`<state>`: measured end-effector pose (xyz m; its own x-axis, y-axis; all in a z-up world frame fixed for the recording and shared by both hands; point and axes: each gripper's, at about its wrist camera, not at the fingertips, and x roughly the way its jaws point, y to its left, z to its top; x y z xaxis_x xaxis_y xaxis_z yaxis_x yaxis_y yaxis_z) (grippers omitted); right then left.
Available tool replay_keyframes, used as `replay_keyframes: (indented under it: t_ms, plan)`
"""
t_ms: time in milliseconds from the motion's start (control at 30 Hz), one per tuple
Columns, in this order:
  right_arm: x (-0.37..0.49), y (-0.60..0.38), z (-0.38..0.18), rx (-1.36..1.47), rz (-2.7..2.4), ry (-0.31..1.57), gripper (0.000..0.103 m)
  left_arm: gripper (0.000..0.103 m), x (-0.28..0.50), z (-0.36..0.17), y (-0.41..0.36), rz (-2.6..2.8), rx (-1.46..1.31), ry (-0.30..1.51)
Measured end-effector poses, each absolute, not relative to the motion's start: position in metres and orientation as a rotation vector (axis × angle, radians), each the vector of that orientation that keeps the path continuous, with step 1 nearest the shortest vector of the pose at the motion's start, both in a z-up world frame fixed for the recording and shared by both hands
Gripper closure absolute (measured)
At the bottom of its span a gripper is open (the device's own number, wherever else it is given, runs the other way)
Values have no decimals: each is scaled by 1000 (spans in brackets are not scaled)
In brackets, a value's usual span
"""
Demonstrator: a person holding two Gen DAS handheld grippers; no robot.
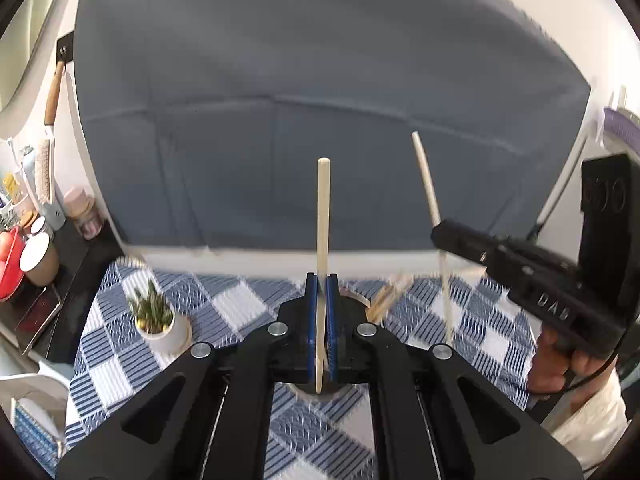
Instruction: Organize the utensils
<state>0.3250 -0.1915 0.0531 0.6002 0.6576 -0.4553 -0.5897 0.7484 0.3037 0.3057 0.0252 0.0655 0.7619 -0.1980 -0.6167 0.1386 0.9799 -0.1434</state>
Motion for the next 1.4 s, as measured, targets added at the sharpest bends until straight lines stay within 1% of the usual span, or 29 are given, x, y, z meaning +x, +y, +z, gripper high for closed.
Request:
replay_keyframes:
  t_ms: [167,300,433,633,700,733,800,833,867,900,933,967,1000,1033,1100,1133,1167,1200,1233,1267,1333,1367,1400]
  plan:
    - [336,-183,40,155,749,499,98,98,323,60,35,-196,-174,613]
    - [345,-178,24,166,769,467,98,98,333,48,37,-168,-170,595]
    - [354,-169,6,184,774,427,98,98,338,30,38,-172,-187,631]
    - [364,-157,-17,196,779,451,98,98,339,10,34,-181,-178,677]
    - [365,-157,-21,195,772,463,97,98,340,7,33,-182,-171,683]
    - [365,-157,-21,194,760,462,95,98,339,5,33,-179,-163,683]
    - [364,-156,-20,187,757,467,95,97,338,3,32,-185,-159,683]
    - [364,-155,-19,182,750,468,94,93,336,3,32,-186,-157,682]
    - [363,-155,-19,177,742,471,94,87,336,3,33,-185,-157,684]
    - [363,-156,-17,172,733,473,94,84,335,3,34,-189,-158,684]
    - [362,-158,-16,171,725,474,88,79,334,4,34,-189,-160,682]
    - [362,-159,-15,170,717,478,75,74,333,6,34,-187,-160,680]
    - [360,-161,-14,170,704,479,67,71,331,7,35,-185,-159,680]
    - [359,-163,-13,169,704,483,63,66,330,7,36,-180,-158,682]
    - [355,-165,-11,153,692,494,63,61,326,9,38,-173,-151,678]
    - [354,-164,-10,147,681,499,62,53,324,9,40,-171,-148,679]
    - [352,-164,-10,146,671,502,61,49,321,9,41,-167,-148,679]
    - [349,-164,-10,146,659,507,57,49,318,9,43,-167,-149,678]
    - [346,-165,-9,143,646,513,54,46,315,8,44,-170,-152,681]
    - [341,-164,-9,134,632,521,51,41,312,8,45,-172,-152,686]
    - [332,-163,-9,111,621,530,45,35,302,7,47,-166,-141,689]
    - [327,-163,-8,96,610,532,39,31,299,7,47,-165,-135,690]
    - [323,-162,-8,87,600,535,35,28,295,6,48,-164,-129,691]
